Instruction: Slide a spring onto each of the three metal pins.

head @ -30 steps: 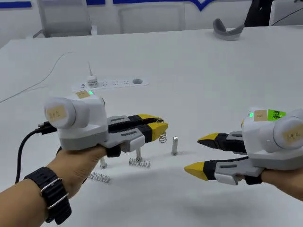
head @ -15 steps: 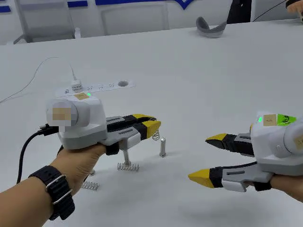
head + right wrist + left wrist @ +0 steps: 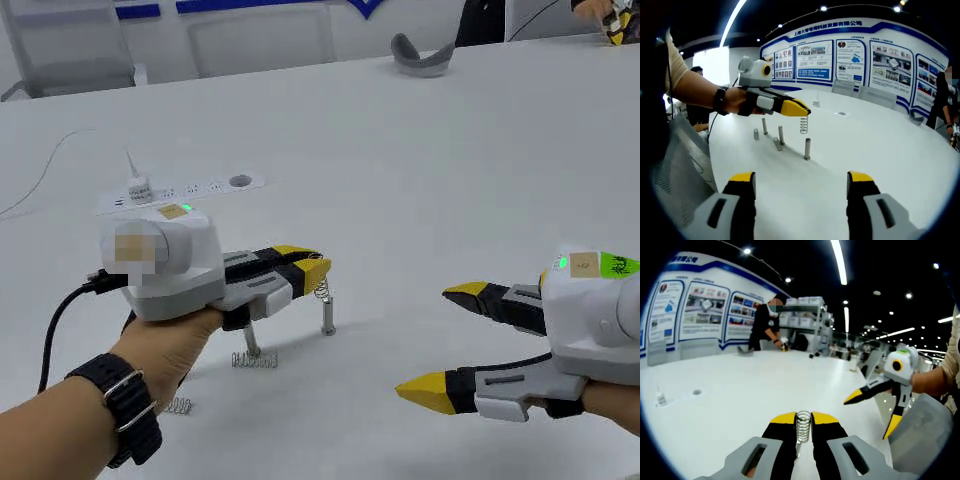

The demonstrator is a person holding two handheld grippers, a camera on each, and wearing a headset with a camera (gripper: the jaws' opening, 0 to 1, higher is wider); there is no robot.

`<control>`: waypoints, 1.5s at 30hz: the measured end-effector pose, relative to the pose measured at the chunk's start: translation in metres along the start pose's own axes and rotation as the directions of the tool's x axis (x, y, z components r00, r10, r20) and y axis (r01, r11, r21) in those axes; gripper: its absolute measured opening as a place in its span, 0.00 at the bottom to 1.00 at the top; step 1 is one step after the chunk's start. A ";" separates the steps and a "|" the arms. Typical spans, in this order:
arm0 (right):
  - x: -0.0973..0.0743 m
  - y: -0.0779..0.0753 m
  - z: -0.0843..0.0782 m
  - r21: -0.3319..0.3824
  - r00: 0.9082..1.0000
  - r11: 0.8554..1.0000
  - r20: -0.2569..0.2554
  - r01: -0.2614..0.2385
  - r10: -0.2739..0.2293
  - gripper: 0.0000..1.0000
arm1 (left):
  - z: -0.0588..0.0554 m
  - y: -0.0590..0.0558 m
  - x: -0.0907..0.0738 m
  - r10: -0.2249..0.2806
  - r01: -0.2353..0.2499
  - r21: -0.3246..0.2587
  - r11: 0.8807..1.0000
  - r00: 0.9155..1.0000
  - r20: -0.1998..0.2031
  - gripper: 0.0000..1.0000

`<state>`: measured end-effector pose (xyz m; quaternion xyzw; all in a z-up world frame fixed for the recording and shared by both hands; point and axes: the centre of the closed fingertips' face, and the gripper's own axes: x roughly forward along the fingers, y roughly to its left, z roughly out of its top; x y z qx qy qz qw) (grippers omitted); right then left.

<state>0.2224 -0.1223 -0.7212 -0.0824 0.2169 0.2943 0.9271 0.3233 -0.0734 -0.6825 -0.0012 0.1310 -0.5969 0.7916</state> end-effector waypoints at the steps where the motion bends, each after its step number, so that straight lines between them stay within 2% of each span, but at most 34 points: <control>1: 0.000 0.000 -0.001 0.000 1.000 1.000 -0.002 0.001 -0.001 0.76 | -0.001 0.000 0.001 0.000 0.000 0.004 1.000 1.000 -0.004 0.10; 5: -0.002 -0.002 -0.004 0.008 1.000 1.000 -0.005 0.010 -0.010 0.76 | -0.005 0.000 0.004 0.003 -0.002 0.008 1.000 1.000 -0.017 0.10; 17: -0.004 -0.006 -0.007 0.018 1.000 1.000 -0.001 0.024 -0.024 0.76 | -0.009 0.003 0.009 0.004 -0.004 0.003 1.000 1.000 -0.024 0.10; 28: -0.005 -0.004 -0.010 0.025 1.000 0.999 -0.004 0.022 -0.022 0.75 | -0.016 0.002 0.012 -0.001 0.002 0.027 1.000 0.999 -0.044 0.10; 33: -0.004 -0.003 -0.012 0.025 1.000 1.000 -0.006 0.018 -0.017 0.75 | -0.015 0.001 0.014 -0.002 0.004 0.041 0.999 0.999 -0.040 0.10; 45: -0.004 -0.004 -0.014 0.032 1.000 0.999 -0.007 0.017 -0.017 0.75 | -0.026 0.000 0.016 -0.002 0.006 0.058 0.998 0.998 -0.066 0.10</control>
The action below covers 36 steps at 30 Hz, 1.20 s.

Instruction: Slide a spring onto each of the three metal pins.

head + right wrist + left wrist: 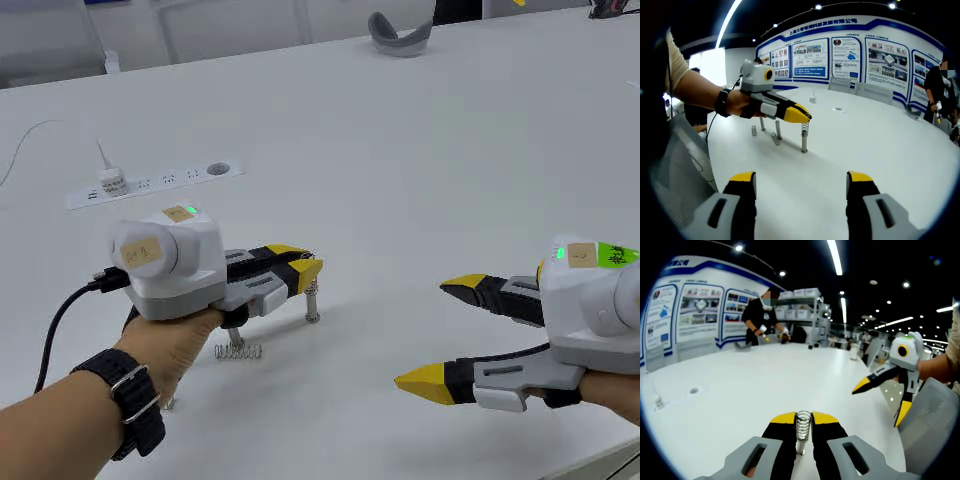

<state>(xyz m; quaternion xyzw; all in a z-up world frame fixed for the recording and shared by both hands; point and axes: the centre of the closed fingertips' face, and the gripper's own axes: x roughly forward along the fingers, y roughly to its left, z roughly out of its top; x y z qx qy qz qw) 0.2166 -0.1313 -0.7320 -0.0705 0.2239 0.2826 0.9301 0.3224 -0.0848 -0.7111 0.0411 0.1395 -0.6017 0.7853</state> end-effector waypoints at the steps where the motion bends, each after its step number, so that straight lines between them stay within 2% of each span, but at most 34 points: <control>1: 0.000 0.000 0.000 0.001 1.000 1.000 0.000 -0.001 0.001 0.75 | -0.001 0.000 0.000 0.000 0.000 0.003 1.000 1.000 -0.001 0.10; 17: 0.003 0.002 -0.004 0.005 1.000 1.000 -0.010 -0.011 0.011 0.74 | -0.022 -0.004 0.006 0.004 -0.003 0.012 1.000 0.999 -0.037 0.11; 25: 0.002 0.002 -0.003 0.004 1.000 1.000 -0.010 -0.012 0.012 0.73 | -0.033 -0.002 0.008 0.011 -0.009 0.025 1.000 0.998 -0.062 0.11; 36: 0.002 0.003 -0.004 0.005 1.000 1.000 -0.012 -0.015 0.015 0.73 | -0.042 -0.001 0.011 0.023 -0.015 0.077 0.997 0.995 -0.099 0.11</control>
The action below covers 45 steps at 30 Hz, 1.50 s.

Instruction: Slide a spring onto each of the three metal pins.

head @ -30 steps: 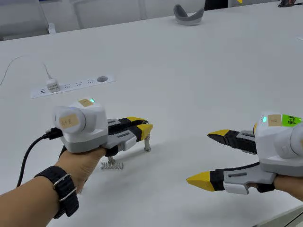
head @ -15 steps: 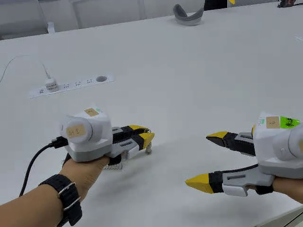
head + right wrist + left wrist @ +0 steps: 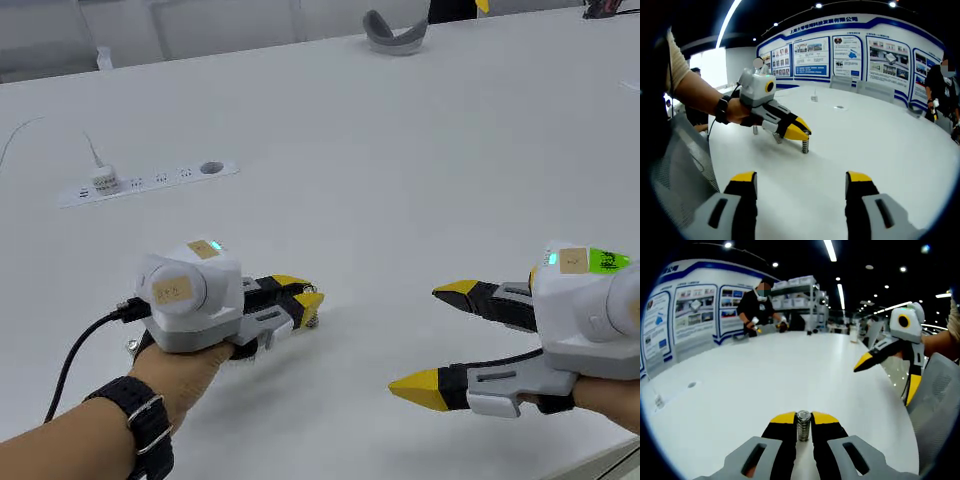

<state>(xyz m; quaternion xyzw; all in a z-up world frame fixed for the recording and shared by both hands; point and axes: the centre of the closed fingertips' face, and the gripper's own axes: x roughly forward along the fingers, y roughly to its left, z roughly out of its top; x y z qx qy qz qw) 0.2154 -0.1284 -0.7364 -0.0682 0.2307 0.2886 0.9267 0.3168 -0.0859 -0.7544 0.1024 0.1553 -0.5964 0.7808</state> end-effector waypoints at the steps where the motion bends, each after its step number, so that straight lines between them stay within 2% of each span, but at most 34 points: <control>1: 0.000 0.000 0.000 -0.001 1.000 1.000 0.000 0.000 0.000 0.73 | -0.001 0.001 0.000 0.003 -0.003 0.004 1.000 1.000 -0.004 0.11; 15: 0.000 0.001 -0.001 -0.005 1.000 1.000 -0.007 0.000 0.000 0.73 | -0.002 0.002 0.000 0.016 -0.016 0.009 1.000 1.000 -0.009 0.11; 24: 0.002 0.002 -0.002 -0.006 1.000 1.000 -0.012 -0.003 0.003 0.73 | 0.000 0.001 -0.002 0.017 -0.017 -0.001 1.000 1.000 -0.002 0.17; 35: 0.004 0.003 0.002 -0.018 1.000 1.000 -0.010 -0.009 0.009 0.72 | 0.018 -0.003 -0.014 0.017 -0.017 -0.018 1.000 0.999 0.051 0.22; 40: 0.007 0.006 0.003 -0.026 1.000 0.999 -0.012 -0.019 0.019 0.72 | 0.029 -0.004 -0.023 0.012 -0.010 -0.023 1.000 0.997 0.082 0.25; 45: 0.009 0.008 0.007 -0.034 1.000 0.999 -0.009 -0.027 0.027 0.72 | 0.035 -0.005 -0.032 0.013 -0.010 -0.022 1.000 0.995 0.098 0.26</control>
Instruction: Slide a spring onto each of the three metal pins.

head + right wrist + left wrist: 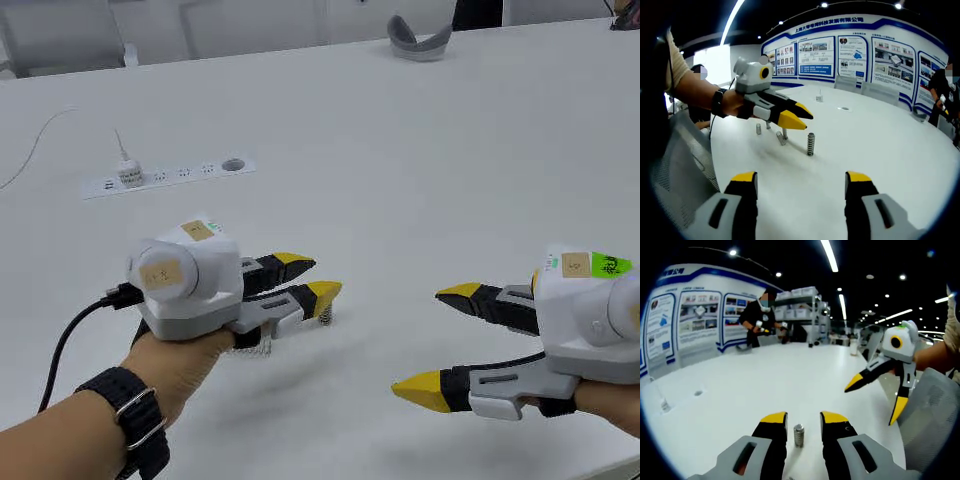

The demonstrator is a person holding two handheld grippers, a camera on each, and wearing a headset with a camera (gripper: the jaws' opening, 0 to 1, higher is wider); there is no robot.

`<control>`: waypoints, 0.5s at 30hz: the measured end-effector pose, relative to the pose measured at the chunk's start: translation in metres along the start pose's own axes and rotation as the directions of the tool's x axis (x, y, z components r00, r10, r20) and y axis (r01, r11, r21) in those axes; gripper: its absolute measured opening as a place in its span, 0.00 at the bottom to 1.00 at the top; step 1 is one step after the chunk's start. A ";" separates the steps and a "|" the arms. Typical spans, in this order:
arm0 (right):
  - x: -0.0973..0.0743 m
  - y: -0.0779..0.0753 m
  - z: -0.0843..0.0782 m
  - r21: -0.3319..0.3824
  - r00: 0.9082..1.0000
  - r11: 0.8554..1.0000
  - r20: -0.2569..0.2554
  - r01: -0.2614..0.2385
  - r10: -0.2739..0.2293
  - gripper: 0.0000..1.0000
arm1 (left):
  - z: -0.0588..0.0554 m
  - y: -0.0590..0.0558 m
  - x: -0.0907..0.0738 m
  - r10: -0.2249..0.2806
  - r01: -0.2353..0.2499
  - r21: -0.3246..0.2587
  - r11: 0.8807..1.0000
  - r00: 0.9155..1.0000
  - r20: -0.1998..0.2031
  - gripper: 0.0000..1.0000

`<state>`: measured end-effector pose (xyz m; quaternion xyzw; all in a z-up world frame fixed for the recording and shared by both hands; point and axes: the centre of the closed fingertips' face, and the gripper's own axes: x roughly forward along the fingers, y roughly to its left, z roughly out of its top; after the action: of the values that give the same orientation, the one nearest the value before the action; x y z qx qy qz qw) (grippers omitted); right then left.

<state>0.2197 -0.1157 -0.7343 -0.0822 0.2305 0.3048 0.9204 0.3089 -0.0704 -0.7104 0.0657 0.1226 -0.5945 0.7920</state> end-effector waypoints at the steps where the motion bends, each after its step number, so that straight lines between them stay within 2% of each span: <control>1: 0.001 0.000 0.001 -0.002 1.000 1.000 0.000 -0.002 0.002 0.72 | 0.001 0.000 -0.002 0.002 -0.002 -0.001 1.000 1.000 0.002 0.27; 4: 0.002 0.002 0.003 -0.007 1.000 1.000 0.002 -0.009 0.009 0.72 | 0.006 -0.004 -0.008 0.004 -0.004 -0.001 1.000 1.000 0.011 0.29; 15: 0.011 0.009 0.014 -0.041 0.999 0.998 -0.002 -0.045 0.045 0.72 | 0.022 -0.005 -0.032 0.023 -0.023 -0.001 1.000 0.998 0.054 0.34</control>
<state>0.2274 -0.0993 -0.7274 -0.0962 0.2264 0.3299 0.9114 0.2980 -0.0478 -0.6802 0.0509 0.1008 -0.5870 0.8017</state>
